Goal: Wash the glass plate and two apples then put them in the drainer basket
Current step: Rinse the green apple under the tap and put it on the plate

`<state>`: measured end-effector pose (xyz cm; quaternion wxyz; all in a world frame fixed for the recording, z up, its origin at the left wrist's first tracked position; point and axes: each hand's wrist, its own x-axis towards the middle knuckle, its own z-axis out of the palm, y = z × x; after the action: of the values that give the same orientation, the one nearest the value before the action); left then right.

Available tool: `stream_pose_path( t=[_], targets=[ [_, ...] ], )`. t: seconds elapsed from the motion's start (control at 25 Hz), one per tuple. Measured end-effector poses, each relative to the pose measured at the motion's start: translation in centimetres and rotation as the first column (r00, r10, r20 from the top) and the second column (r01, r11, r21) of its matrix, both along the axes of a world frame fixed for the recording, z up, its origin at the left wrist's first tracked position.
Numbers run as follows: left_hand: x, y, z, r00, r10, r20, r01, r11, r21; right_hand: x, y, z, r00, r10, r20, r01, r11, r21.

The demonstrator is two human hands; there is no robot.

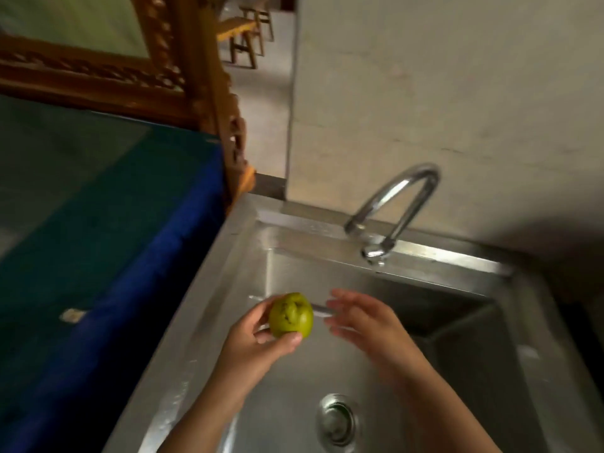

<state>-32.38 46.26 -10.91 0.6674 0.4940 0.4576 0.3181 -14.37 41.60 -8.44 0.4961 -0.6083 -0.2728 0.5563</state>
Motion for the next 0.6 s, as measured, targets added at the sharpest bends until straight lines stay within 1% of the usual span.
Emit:
stream_pose_path(
  t=[0.04,0.08,0.12,0.2,0.32,0.48,0.6],
  targets=[
    [1.7,-0.1,-0.3,1.0,-0.015,-0.004,0.015,1.0,-0.018,2.5,-0.1,-0.8,0.986,-0.162,-0.052,0.159,0.986,-0.051],
    [3.1,-0.2,-0.5,1.0,-0.024,-0.014,0.024,0.999,-0.033,4.6,0.1,-1.7,0.948,-0.299,-0.106,0.289,0.952,-0.103],
    [4.2,-0.1,-0.6,1.0,-0.024,-0.015,0.023,0.998,-0.055,6.3,0.5,-2.5,0.904,-0.398,-0.155,0.375,0.914,-0.158],
    [5.7,0.4,-0.8,1.0,0.0,-0.012,-0.001,0.996,-0.089,8.3,1.8,-3.6,0.84,-0.484,-0.247,0.424,0.868,-0.257],
    [6.9,1.1,-0.7,0.999,0.025,-0.031,-0.028,0.995,-0.094,8.9,4.0,-4.2,0.805,-0.466,-0.367,0.369,0.878,-0.305],
    [7.5,1.7,-0.4,0.998,0.02,-0.051,-0.024,0.996,-0.081,9.4,5.7,-3.2,0.817,-0.431,-0.383,0.296,0.884,-0.363],
    [7.6,2.0,-0.1,0.999,0.032,-0.042,-0.035,0.997,-0.068,10.6,7.0,-1.7,0.829,-0.396,-0.395,0.253,0.896,-0.366]
  ],
)
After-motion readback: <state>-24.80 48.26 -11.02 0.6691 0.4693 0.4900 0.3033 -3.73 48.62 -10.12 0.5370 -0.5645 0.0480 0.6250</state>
